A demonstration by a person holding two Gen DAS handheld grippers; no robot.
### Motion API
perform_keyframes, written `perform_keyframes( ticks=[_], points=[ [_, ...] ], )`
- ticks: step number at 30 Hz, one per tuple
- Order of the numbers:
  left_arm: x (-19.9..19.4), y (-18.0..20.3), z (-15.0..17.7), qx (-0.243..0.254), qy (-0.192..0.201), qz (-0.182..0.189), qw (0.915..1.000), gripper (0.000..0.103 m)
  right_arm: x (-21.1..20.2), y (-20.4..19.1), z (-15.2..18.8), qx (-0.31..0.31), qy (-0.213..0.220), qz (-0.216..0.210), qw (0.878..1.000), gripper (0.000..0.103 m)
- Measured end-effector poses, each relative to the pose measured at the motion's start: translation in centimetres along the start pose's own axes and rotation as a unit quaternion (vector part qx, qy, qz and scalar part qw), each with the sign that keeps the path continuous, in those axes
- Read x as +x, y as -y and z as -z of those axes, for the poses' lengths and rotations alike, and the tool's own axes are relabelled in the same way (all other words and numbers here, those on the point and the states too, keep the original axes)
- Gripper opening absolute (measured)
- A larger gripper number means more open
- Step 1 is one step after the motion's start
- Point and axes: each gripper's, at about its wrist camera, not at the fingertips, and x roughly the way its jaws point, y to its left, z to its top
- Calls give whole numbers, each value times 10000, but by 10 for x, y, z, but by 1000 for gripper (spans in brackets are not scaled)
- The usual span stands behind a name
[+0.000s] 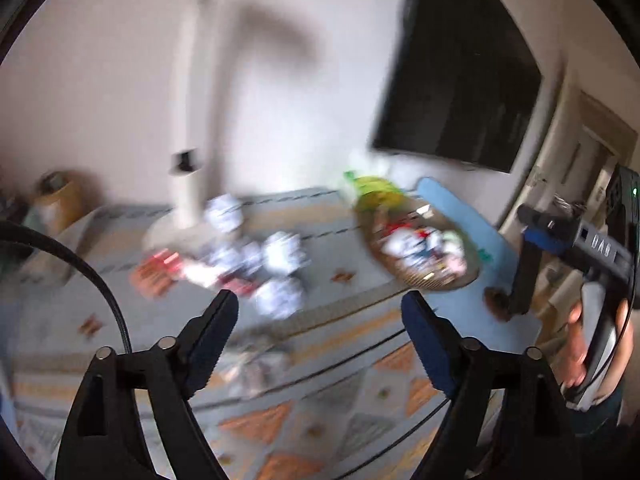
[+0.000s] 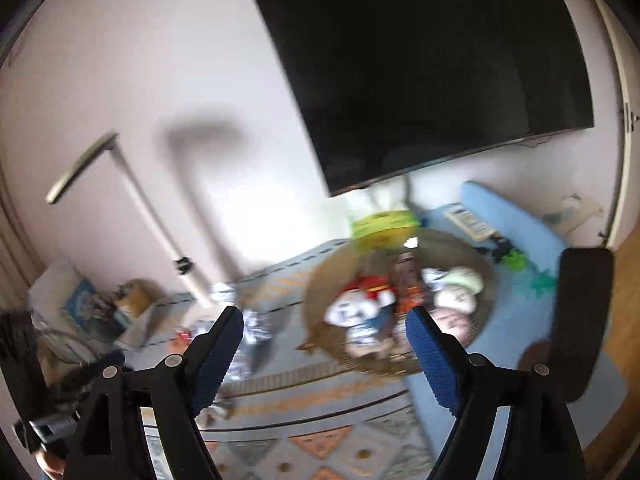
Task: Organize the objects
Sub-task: 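Move both open tools back over the rug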
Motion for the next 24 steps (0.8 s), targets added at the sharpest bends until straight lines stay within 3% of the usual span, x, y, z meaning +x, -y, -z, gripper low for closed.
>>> perform_keyframes(
  ticks=[4,8,11,15,18,21,24],
  points=[
    [-15,-61,38,-555,-75,-501,9972,91,14,-23,15,52,-163,-134,9998,86],
    [2,-119,85,-1084,-356,-1304,9849,91,37,-45,38,26,-464,-227,9987,86],
    [19,-146,108,-1318,-424,-1706,9756,91,61,-59,60,-85,-699,-88,9975,86],
    [28,-160,124,-1414,-322,-1960,9698,91,96,-79,91,-465,-1132,-41,9925,86],
    [29,-156,123,-1326,-269,-1971,9710,91,116,-93,111,-758,-1257,-119,9891,86],
    [36,-152,125,-1200,-505,-2019,9707,91,133,-100,125,-922,-1258,-157,9876,86],
    [42,-151,126,-1145,-691,-2026,9701,91,159,-104,135,-741,-1548,-305,9847,86]
  ],
)
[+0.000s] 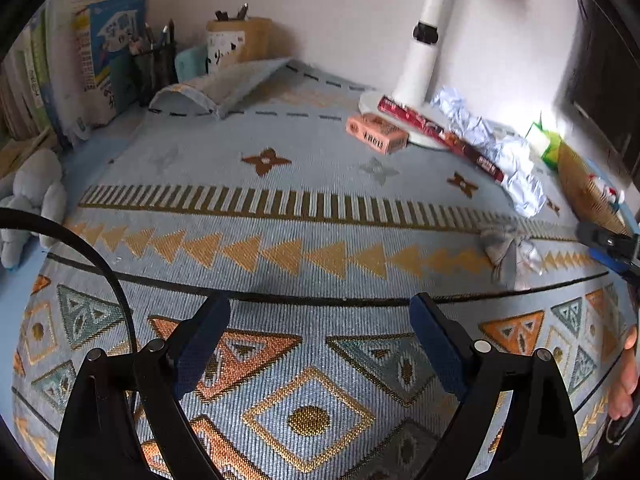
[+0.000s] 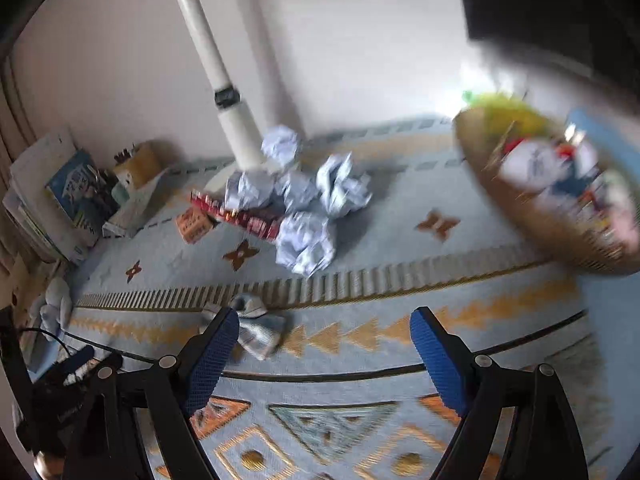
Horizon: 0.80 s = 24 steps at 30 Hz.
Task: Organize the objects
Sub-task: 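Move both open tools back over the rug, then grasp the pink snack box with left tool while right tool grasps the plaid bow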
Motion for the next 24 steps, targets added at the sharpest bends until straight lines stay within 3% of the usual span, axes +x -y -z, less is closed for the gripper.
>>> perform_keyframes(
  ticks=[4,8,10,13,17,22,24],
  points=[
    [5,3,0,49,-133,-140,9998,91,30,-18,-1,2,-523,-355,9980,86],
    [-3,4,-6,216,-271,-79,9994,91,50,-49,-2,-691,-874,-332,9932,86],
    [-16,3,-20,230,-101,-11,9997,91,59,-61,0,-1098,-856,-76,9902,86],
    [-32,11,-56,250,289,245,9990,95,68,-65,6,-1287,-784,-53,9886,87],
    [16,45,-103,755,149,389,9963,98,66,-64,7,-1329,-610,-128,9892,87],
    [88,68,-127,635,-76,364,9973,98,65,-50,4,-963,-551,-568,9922,87],
    [112,73,-131,572,-278,130,9979,96,65,-50,3,-942,-539,-597,9923,87]
  ],
)
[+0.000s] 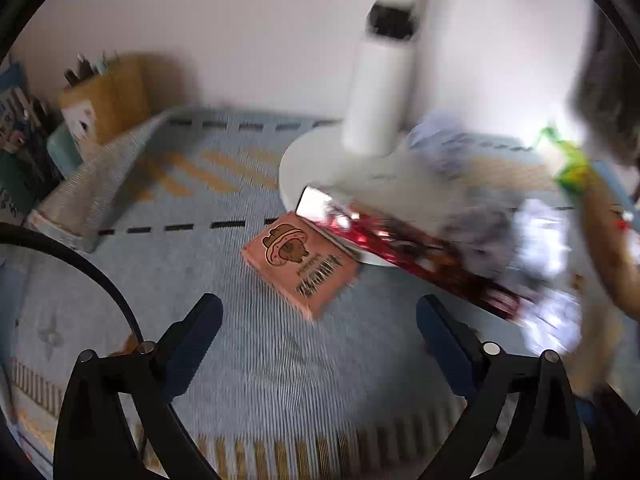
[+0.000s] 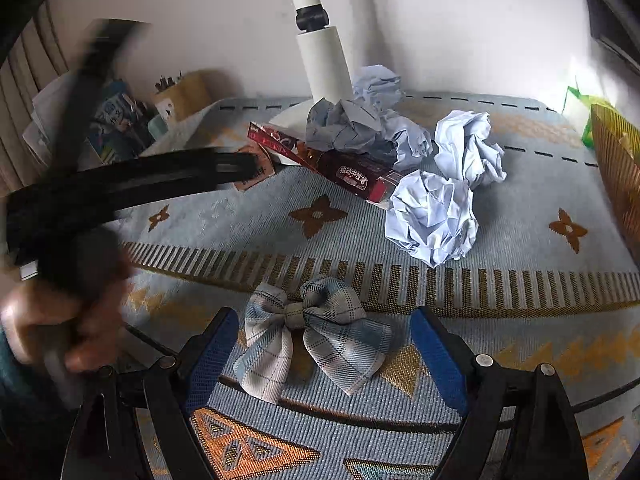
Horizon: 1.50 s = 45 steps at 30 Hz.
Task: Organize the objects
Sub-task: 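Grasp the pink snack box with left tool while right tool grasps the plaid bow, then lift the pink snack box with left tool while right tool lifts the plaid bow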
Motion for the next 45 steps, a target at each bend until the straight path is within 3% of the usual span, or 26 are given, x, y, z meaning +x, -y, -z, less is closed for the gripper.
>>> perform_keyframes(
  ticks=[4,7,13,18,20,22,25,28,34,38,39,40,42,45],
  points=[
    [19,-1,-8,-37,-155,-329,9993,96,2,-7,0,-115,-26,123,9999,88],
    [15,-9,-9,-144,-42,-455,9989,96,1,-6,0,-93,-26,58,9999,89],
    [-3,-47,6,-364,-227,-675,9968,96,0,-3,0,-15,-13,-40,10000,89],
    [-14,-57,5,-497,-132,157,9986,96,0,-3,0,-27,-21,-33,10000,89],
    [-9,-46,-1,-295,-43,126,9995,96,0,-3,0,-18,-17,-42,10000,89],
    [3,-37,-6,-14,-222,49,9997,95,0,-2,0,-10,-15,-57,10000,89],
    [9,-33,-7,158,-213,-93,9996,81,0,-1,0,14,-8,-88,10000,89],
    [4,-34,-10,265,-126,14,9996,40,0,0,0,37,-3,-118,9999,89],
    [-22,-35,9,257,-90,134,9995,37,-1,-5,3,-87,20,-47,9999,88],
    [-60,-36,37,230,17,212,9995,37,1,-18,5,-422,0,306,9986,56],
    [-73,-37,46,217,53,201,9995,37,1,-21,6,-505,10,334,9982,36],
    [-84,-40,54,189,78,213,9996,37,0,-23,7,-582,38,277,9979,28],
    [-95,-43,61,142,136,278,9994,37,-4,-25,10,-629,35,157,9979,19],
    [-127,-50,85,46,235,358,9991,37,-19,-22,18,-482,-21,59,9988,16]
  ],
)
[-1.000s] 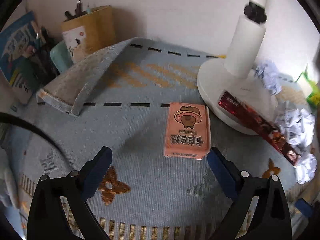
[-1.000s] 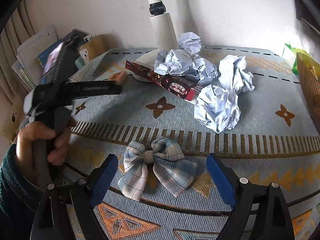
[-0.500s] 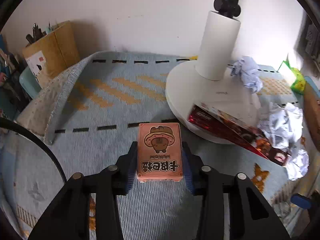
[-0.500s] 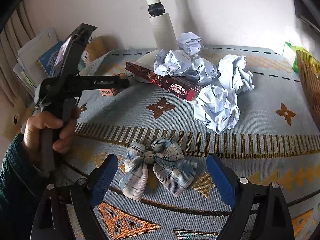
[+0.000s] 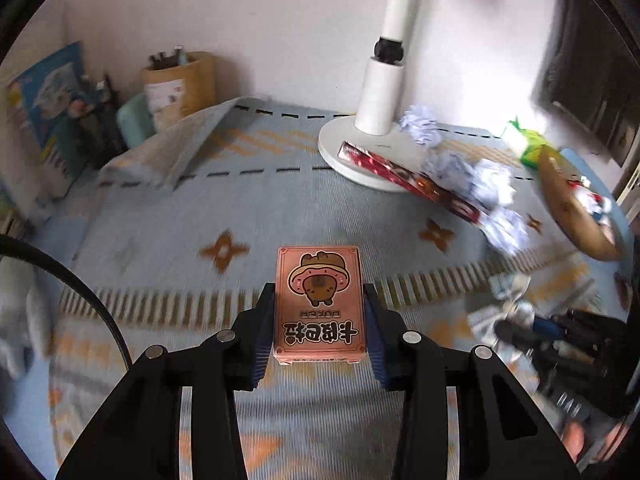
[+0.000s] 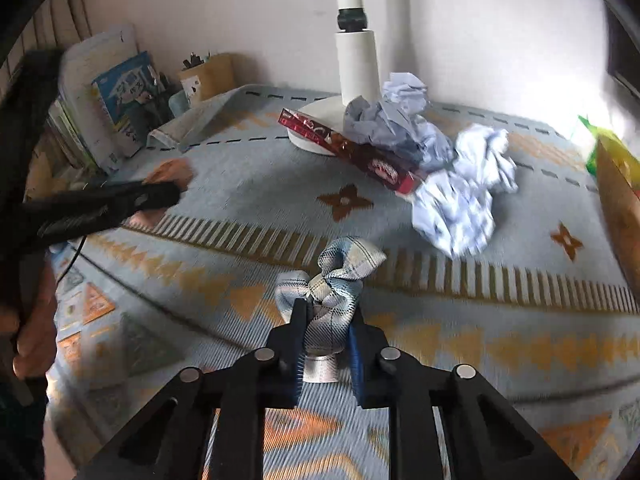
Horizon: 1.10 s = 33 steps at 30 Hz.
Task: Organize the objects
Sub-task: 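Lift the pink snack box with left tool while right tool lifts the plaid bow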
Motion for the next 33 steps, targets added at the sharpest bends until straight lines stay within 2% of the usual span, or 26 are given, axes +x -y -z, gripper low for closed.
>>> perform_keyframes(
  ticks=[3,7,11,13,14,15,16,18,19,21,24,27,30,33],
  points=[
    [-16,-6,20,-172,68,141,9997,37,-34,-1,18,16,151,-2,9999,16],
    [-36,-2,52,-299,64,341,9990,37,-71,-6,54,-498,188,160,9985,17],
    [-25,6,80,-522,-169,500,9972,37,-77,-1,84,-1040,-131,1,9945,17],
    [-14,11,89,-522,-260,421,9974,37,-78,-1,94,-1312,-139,61,9912,17],
    [-10,15,92,-455,-240,299,9982,37,-78,0,97,-1424,-107,115,9897,20],
    [-8,21,93,-317,-111,154,9993,37,-78,3,98,-1444,-101,146,9894,27],
    [-7,24,93,-245,-67,88,9996,37,-79,7,98,-1336,-119,113,9909,33],
    [-4,28,91,-221,-52,-13,9997,37,-82,18,95,-928,-157,21,9956,63],
    [-2,29,90,-210,-46,-31,9998,37,-88,24,95,-686,-122,34,9976,66],
    [-1,28,89,-246,-28,-22,9997,37,-102,31,99,-429,53,73,9990,66],
    [0,23,89,-372,-4,53,9993,37,-116,25,106,-132,85,38,9999,66],
    [0,26,90,-294,11,4,9996,37,-110,17,113,185,-304,283,9990,66],
    [0,31,91,-169,20,-123,9998,38,-99,15,121,485,-582,-315,9966,64],
    [0,33,91,-116,26,-188,9998,38,-91,13,112,425,-451,65,9981,64]
  ],
)
